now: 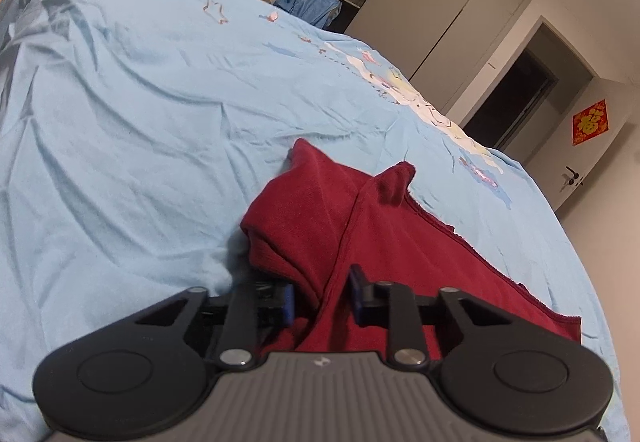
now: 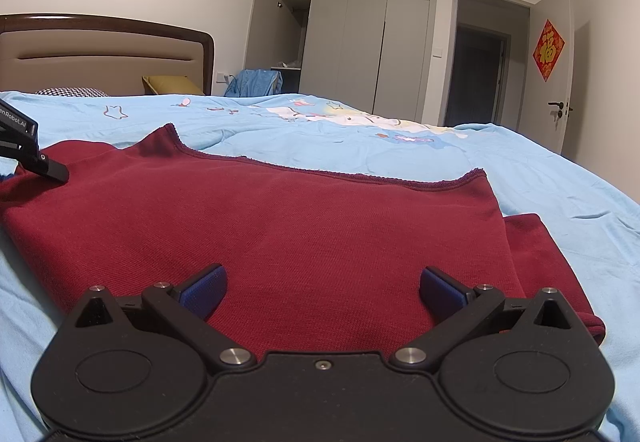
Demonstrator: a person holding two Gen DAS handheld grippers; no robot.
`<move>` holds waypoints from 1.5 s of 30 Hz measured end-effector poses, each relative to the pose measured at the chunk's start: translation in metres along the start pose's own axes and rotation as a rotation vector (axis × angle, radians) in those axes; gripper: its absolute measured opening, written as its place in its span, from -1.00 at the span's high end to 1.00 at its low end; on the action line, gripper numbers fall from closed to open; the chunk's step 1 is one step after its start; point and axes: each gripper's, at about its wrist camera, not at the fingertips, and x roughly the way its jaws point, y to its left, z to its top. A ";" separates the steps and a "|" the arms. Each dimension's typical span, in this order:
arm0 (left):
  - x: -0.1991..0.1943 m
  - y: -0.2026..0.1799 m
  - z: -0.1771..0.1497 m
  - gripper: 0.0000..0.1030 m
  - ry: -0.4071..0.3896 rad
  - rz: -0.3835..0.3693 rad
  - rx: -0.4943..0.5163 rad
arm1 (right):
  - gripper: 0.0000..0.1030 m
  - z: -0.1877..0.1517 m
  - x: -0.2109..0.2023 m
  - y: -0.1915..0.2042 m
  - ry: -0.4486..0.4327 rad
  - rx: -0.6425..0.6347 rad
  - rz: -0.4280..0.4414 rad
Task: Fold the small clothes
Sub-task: 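Close the left gripper on the sweater edge and lift it, then fold the held edge across the sweater with the left gripper while the right gripper approaches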
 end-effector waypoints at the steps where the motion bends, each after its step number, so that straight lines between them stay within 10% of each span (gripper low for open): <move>1: -0.001 -0.003 0.000 0.55 -0.008 0.001 0.013 | -0.99 0.000 0.000 0.000 0.001 0.002 0.001; 18: -0.031 -0.118 0.005 0.65 -0.110 -0.151 0.408 | -0.99 0.027 -0.021 -0.017 0.024 -0.058 -0.091; 29: -0.025 -0.198 -0.044 0.66 0.001 -0.319 0.584 | -0.99 0.020 -0.063 -0.086 0.048 0.004 -0.277; 45: -0.005 -0.219 -0.118 0.45 0.167 -0.294 0.761 | -0.99 0.000 -0.079 -0.132 0.069 0.092 -0.377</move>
